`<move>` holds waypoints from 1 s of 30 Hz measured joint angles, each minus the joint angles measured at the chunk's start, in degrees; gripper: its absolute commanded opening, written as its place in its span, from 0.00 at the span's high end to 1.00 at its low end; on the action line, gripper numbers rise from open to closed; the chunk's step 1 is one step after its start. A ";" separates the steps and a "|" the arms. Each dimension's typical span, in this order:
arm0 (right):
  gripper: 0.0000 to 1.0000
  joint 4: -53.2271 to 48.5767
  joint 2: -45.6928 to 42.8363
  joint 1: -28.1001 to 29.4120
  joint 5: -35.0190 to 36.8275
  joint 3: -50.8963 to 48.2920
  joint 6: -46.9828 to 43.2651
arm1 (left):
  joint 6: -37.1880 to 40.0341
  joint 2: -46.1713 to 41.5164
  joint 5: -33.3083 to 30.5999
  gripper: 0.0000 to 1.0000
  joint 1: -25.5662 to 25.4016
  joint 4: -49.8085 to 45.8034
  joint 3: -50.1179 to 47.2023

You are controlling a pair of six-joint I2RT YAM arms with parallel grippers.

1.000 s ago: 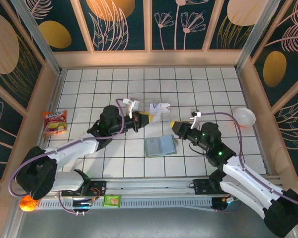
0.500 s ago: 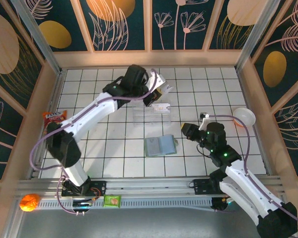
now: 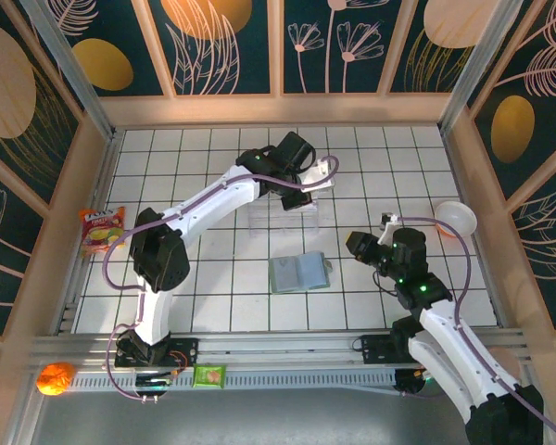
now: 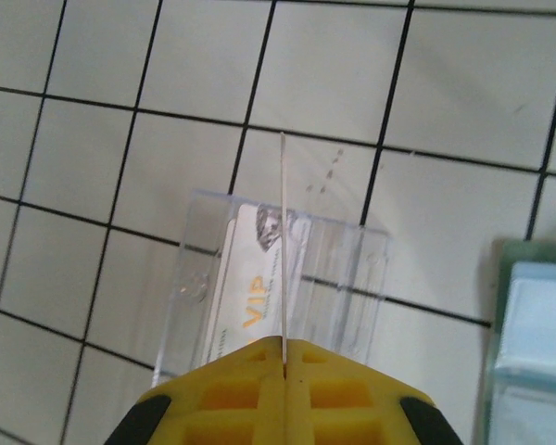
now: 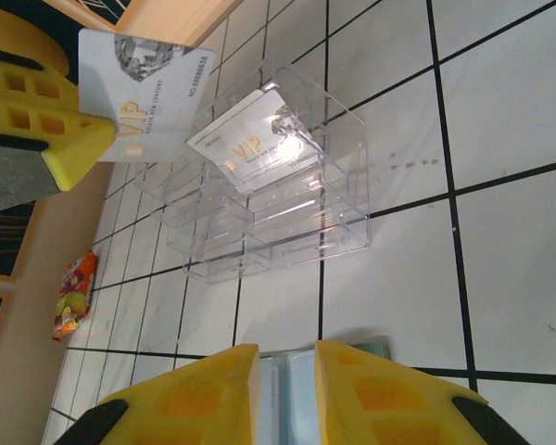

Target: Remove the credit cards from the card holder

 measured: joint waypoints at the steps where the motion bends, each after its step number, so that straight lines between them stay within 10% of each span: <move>1: 0.77 0.04 0.26 -0.20 -0.15 -0.04 0.00 | 0.79 -0.52 -0.85 1.00 0.07 -0.07 -0.66; 30: 0.77 3.26 5.42 -2.03 -1.60 -1.86 0.98 | 14.88 0.02 -0.15 1.00 2.43 1.92 -4.61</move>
